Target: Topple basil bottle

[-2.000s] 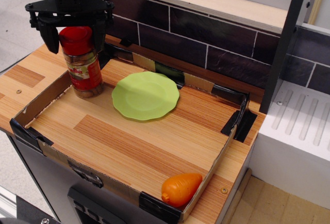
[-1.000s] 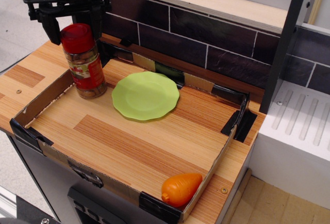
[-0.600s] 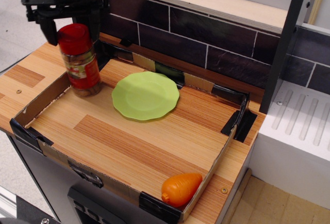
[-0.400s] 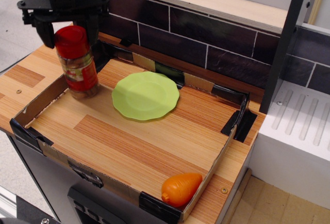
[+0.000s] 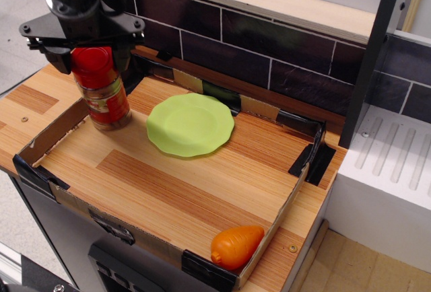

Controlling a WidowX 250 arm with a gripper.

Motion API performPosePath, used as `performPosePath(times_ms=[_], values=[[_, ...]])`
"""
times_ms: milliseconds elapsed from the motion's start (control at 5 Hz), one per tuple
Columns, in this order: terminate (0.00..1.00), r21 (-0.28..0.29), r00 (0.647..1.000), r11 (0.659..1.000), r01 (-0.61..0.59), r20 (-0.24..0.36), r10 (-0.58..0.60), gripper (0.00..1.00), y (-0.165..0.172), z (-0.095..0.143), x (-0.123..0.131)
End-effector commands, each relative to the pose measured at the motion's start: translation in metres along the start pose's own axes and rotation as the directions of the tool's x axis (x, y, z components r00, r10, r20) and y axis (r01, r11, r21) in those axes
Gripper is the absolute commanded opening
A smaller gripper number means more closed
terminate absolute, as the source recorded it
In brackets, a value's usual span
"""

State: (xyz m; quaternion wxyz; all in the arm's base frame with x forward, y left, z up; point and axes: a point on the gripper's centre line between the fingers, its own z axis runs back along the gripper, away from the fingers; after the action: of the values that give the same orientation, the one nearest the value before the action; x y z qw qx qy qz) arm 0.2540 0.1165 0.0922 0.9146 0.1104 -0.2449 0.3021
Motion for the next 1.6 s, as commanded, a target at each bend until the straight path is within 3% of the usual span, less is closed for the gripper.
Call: performPosePath(times_ms=[0, 200, 400, 600, 800, 1000, 1200, 1400], values=[[0.0, -0.074, 0.993, 0.99, -0.116, -0.009, 0.116, 0.0, 0.0, -0.001, -0.014], [0.0, -0.072, 0.986, 0.986, -0.149, -0.082, 0.143, 0.0, 0.003, 0.0, -0.026], [0.0, -0.03, 0.973, 0.982, -0.187, -0.141, 0.181, 0.0, 0.004, 0.006, -0.04], [0.0, 0.081, 0.961, 0.979, -0.186, -0.194, 0.198, 0.0, 0.006, 0.008, -0.057], [0.0, 0.157, 0.94, 0.97, -0.186, -0.258, 0.222, 0.0, 0.01, 0.009, -0.066], [0.0, 0.202, 0.879, 0.969, -0.143, -0.423, 0.218, 0.0, 0.009, 0.007, -0.067], [0.0, 0.164, 0.826, 0.974, -0.159, -0.518, 0.222, 0.0, 0.01, -0.001, -0.063], [0.0, 0.098, 0.81, 0.983, -0.153, -0.558, 0.182, 1.0, 0.01, -0.001, -0.055]])
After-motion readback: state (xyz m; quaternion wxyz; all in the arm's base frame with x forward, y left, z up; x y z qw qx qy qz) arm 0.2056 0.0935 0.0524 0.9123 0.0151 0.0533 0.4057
